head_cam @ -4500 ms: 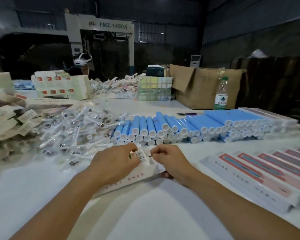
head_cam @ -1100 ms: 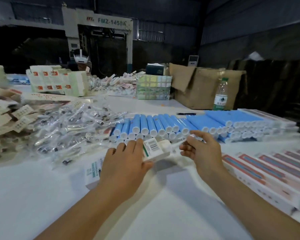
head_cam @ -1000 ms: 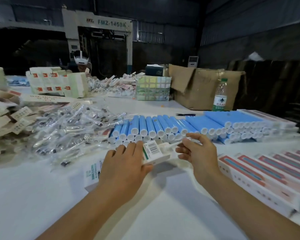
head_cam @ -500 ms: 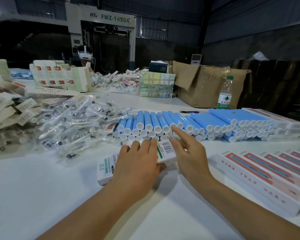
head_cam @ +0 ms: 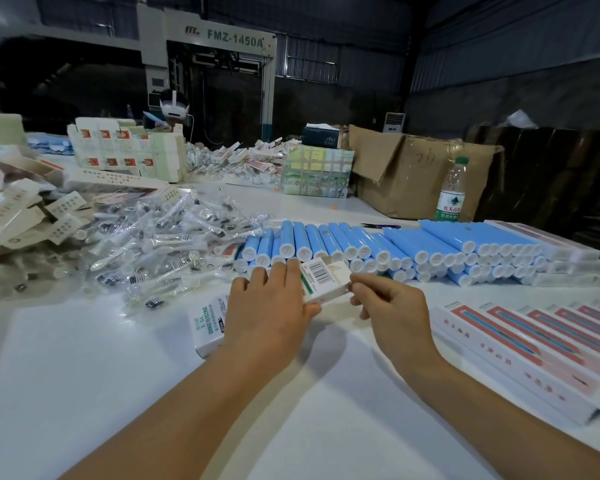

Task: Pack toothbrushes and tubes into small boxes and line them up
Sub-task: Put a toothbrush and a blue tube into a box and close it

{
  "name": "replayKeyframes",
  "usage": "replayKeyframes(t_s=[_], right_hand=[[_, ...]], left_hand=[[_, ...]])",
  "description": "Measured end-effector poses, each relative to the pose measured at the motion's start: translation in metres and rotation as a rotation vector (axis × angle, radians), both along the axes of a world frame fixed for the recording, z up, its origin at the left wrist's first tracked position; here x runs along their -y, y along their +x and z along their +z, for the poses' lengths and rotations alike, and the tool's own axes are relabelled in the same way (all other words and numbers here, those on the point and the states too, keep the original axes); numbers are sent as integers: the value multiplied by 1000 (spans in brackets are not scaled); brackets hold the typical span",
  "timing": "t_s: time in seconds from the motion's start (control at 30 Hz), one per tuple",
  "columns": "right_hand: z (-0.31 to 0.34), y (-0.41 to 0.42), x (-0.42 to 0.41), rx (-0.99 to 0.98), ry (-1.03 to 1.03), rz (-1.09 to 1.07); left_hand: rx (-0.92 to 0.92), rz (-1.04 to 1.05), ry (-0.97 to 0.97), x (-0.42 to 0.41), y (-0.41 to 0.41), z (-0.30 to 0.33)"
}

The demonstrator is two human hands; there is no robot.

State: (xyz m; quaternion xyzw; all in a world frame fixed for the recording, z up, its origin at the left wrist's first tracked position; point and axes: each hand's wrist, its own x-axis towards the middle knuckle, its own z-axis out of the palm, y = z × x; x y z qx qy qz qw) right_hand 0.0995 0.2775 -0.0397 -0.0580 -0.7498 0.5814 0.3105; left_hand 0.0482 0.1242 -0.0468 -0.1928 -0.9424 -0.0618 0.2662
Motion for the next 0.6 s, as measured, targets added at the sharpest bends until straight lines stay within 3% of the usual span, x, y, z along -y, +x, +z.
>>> replayKeyframes(t_s=[0.6], right_hand=[[-1,-2,6,146,-111,88]], left_hand=[[-45,-95,-81,-14,15,-8]])
